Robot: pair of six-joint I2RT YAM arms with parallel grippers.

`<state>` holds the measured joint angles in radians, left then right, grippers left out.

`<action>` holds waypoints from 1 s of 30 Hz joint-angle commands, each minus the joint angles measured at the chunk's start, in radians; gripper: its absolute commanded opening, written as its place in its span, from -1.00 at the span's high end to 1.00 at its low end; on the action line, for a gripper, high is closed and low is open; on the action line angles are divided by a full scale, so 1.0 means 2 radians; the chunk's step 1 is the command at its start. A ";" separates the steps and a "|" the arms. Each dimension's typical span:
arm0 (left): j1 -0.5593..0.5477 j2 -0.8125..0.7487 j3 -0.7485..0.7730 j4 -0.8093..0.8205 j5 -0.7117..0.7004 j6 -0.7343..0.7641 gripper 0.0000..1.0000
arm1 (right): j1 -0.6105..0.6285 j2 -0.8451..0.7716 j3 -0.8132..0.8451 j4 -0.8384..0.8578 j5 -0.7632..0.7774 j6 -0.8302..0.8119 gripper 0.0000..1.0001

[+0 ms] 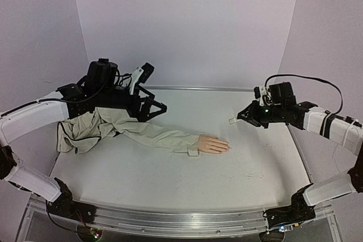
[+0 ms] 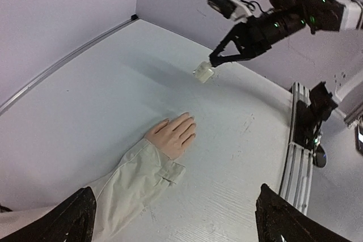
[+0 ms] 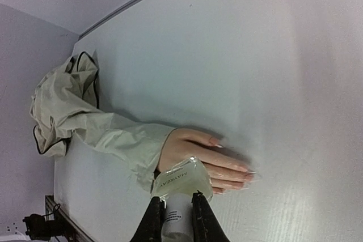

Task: Paint the nails

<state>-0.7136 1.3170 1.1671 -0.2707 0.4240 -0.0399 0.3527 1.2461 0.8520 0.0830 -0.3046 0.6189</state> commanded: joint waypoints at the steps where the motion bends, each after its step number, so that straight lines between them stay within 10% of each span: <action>1: -0.036 -0.003 -0.031 0.076 -0.050 0.146 -0.99 | 0.072 0.045 0.050 0.043 -0.023 0.028 1.00; 13: -0.076 -0.032 -0.125 0.133 -0.148 0.228 -0.85 | 0.241 0.190 0.194 0.116 -0.044 0.079 1.00; 30: -0.091 -0.041 -0.144 0.152 -0.224 0.293 -0.41 | 0.288 0.229 0.257 0.130 -0.012 0.106 1.00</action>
<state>-0.8803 1.2694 0.8856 -0.0235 0.0395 0.4927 0.9257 1.7470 1.3460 0.2916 -0.3698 0.8127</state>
